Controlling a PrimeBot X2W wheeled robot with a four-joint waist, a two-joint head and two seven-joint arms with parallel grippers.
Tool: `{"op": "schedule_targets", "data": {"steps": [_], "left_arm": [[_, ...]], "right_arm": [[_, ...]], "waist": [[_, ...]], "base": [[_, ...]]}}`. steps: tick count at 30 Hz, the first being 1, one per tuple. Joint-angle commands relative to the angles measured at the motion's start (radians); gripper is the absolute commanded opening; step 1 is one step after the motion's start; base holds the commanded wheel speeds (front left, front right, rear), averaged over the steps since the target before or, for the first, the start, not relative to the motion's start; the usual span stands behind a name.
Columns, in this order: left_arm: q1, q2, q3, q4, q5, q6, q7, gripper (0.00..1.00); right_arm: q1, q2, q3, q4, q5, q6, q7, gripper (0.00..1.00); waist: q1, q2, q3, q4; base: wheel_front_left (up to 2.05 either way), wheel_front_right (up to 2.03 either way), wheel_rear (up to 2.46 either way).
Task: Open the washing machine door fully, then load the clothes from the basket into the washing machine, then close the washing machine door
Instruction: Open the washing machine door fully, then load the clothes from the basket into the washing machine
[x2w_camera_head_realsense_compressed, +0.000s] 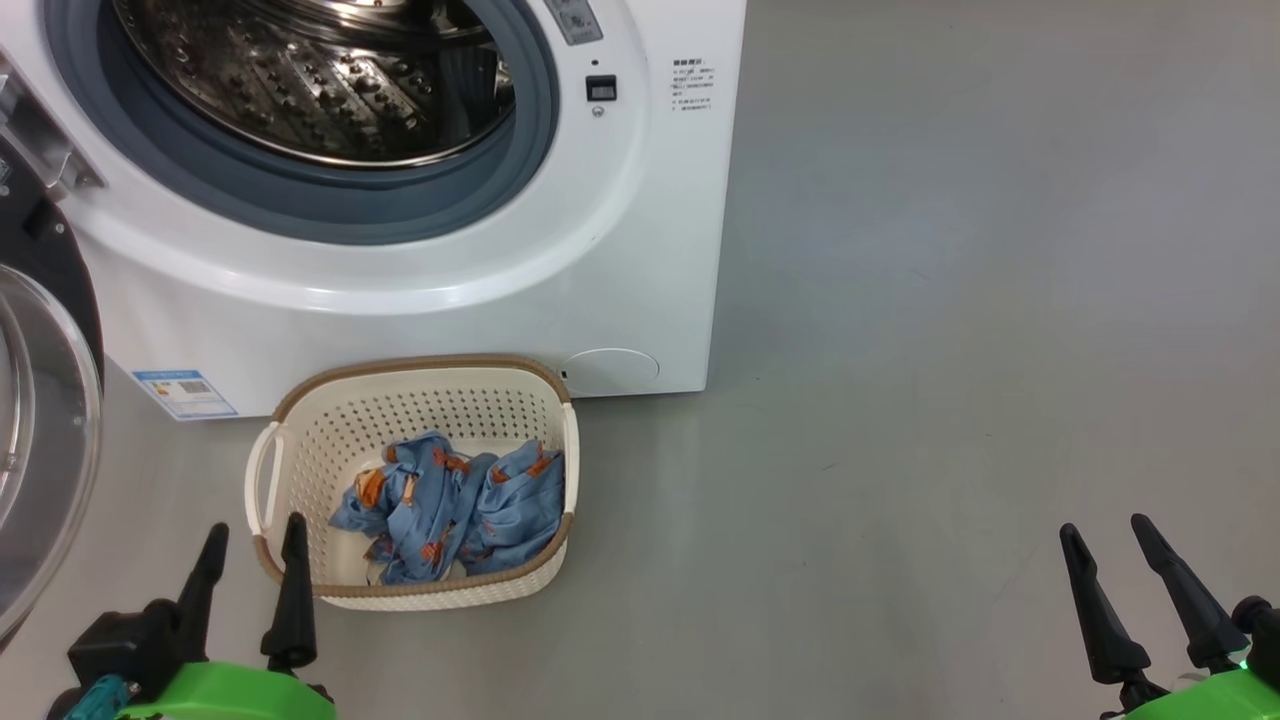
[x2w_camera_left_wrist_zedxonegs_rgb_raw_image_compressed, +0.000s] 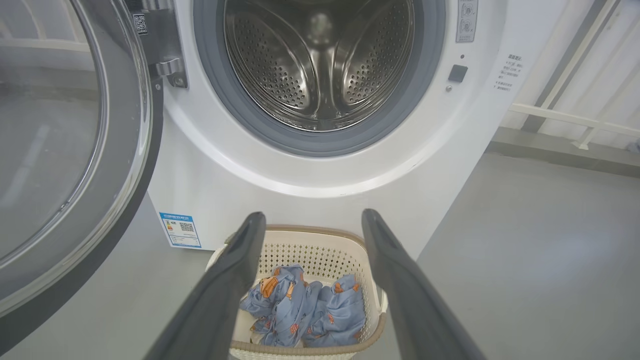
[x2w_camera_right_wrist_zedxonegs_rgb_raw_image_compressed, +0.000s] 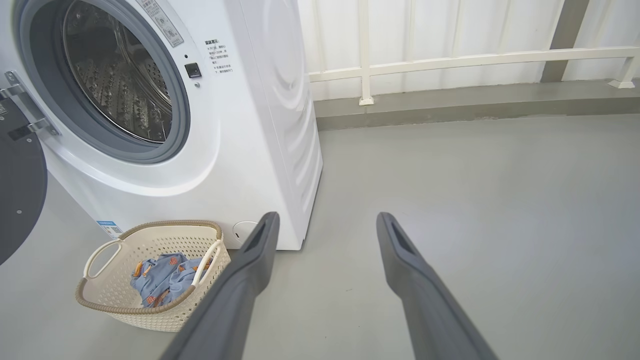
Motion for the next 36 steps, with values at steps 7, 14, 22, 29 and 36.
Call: {"op": "schedule_targets", "data": {"steps": [7, 14, 22, 29, 36], "left_arm": [[-0.053, 0.035, 0.011, -0.001, -0.044, -0.002, -0.006, 1.0], [-0.06, 0.04, 0.006, 0.001, -0.048, -0.002, -0.006, 1.0], [-0.066, 0.04, 0.005, -0.001, -0.032, -0.002, -0.006, 1.0], [-0.063, 0.029, 0.0, 0.007, -0.007, -0.002, -0.006, 1.0], [-0.058, 0.009, -0.022, 0.016, 0.007, -0.002, -0.006, 1.0]], "right_arm": [[-0.027, -0.017, 0.015, -0.028, -0.013, 0.003, -0.012, 1.0], [-0.033, -0.016, 0.018, -0.026, -0.012, 0.003, -0.012, 1.0], [-0.036, -0.014, 0.021, -0.025, -0.009, 0.003, -0.012, 1.0], [-0.036, -0.01, 0.026, -0.024, -0.009, 0.003, -0.012, 1.0], [-0.039, -0.005, 0.029, -0.027, -0.009, 0.003, -0.012, 1.0]], "waist": [[0.0, -0.0001, 0.005, 0.001], [0.0, -0.0001, 0.016, 0.001], [0.0, -0.0001, 0.022, -0.001], [0.0, -0.0001, 0.021, -0.003], [0.0, -0.0001, 0.036, 0.0]], "base": [[0.16, -0.55, 0.39], [0.81, -1.56, 0.75], [0.91, -1.58, 0.67], [0.47, -0.52, 0.05], [0.01, -0.01, 0.0]]}}
